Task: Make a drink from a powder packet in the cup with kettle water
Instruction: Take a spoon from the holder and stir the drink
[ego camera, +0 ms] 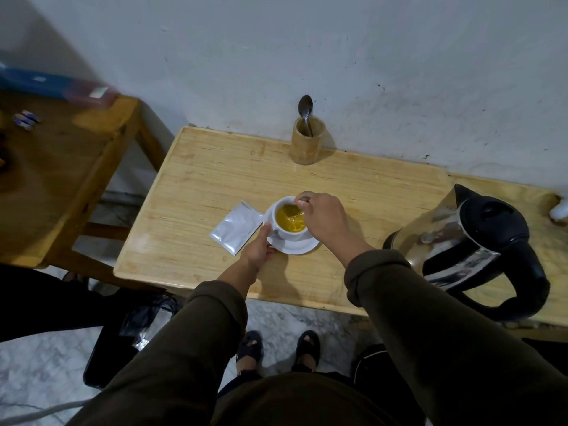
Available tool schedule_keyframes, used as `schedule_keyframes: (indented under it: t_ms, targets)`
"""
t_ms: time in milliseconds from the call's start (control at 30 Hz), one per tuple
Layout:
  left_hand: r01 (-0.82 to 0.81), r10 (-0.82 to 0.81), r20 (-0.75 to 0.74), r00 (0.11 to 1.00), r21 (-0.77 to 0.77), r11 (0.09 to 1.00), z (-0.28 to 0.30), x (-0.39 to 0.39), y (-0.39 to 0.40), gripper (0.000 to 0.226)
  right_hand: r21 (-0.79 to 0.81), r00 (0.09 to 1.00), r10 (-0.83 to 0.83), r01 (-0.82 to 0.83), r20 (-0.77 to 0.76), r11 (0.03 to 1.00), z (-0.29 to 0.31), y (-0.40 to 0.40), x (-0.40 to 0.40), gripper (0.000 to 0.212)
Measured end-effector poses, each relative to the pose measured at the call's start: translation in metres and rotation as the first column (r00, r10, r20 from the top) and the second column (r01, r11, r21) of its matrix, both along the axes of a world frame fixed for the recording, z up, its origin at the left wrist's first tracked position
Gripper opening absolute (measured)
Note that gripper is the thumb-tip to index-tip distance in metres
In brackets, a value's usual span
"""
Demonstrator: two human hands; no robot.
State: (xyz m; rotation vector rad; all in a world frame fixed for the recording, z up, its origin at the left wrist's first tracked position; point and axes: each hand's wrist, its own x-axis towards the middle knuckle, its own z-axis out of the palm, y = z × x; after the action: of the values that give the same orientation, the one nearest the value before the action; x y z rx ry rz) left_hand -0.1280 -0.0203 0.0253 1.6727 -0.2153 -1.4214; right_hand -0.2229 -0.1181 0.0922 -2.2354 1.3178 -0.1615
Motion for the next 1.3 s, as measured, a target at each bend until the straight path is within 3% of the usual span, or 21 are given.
schedule_keyframes:
  t_ms: [233, 500, 833, 1000, 1167, 1300]
  targets:
    - [0.001, -0.001, -0.012, 1.0, 0.006, 1.0, 0.004, 0.0, 0.001, 0.054, 0.061, 0.998, 0.058, -0.058, 0.011, 0.996, 0.003, 0.001, 0.001, 0.028]
    - [0.011, -0.011, -0.01, 1.0, -0.003, 1.0, 0.006, 0.0, 0.003, 0.054, -0.042, 0.999, -0.006, 0.004, -0.031, 0.999, -0.002, -0.003, 0.0, 0.021]
    - [0.012, -0.012, -0.012, 1.0, 0.016, 1.0, 0.01, 0.0, 0.002, 0.053, 0.052, 0.998, 0.07, -0.07, 0.009, 0.996, 0.003, 0.001, 0.003, 0.029]
    - [0.014, -0.014, -0.01, 1.0, 0.01, 1.0, 0.01, 0.001, 0.003, 0.054, -0.016, 0.998, 0.042, -0.043, -0.047, 0.999, -0.001, -0.003, -0.001, 0.019]
    - [0.007, -0.006, -0.021, 1.0, 0.009, 1.0, 0.009, 0.001, 0.003, 0.056, -0.064, 1.0, 0.01, -0.011, -0.024, 0.998, -0.006, -0.003, -0.001, 0.029]
    - [-0.004, 0.004, -0.01, 1.0, 0.005, 1.0, 0.007, 0.002, 0.003, 0.057, -0.009, 0.999, 0.036, -0.036, 0.003, 0.999, -0.006, -0.001, 0.001, 0.028]
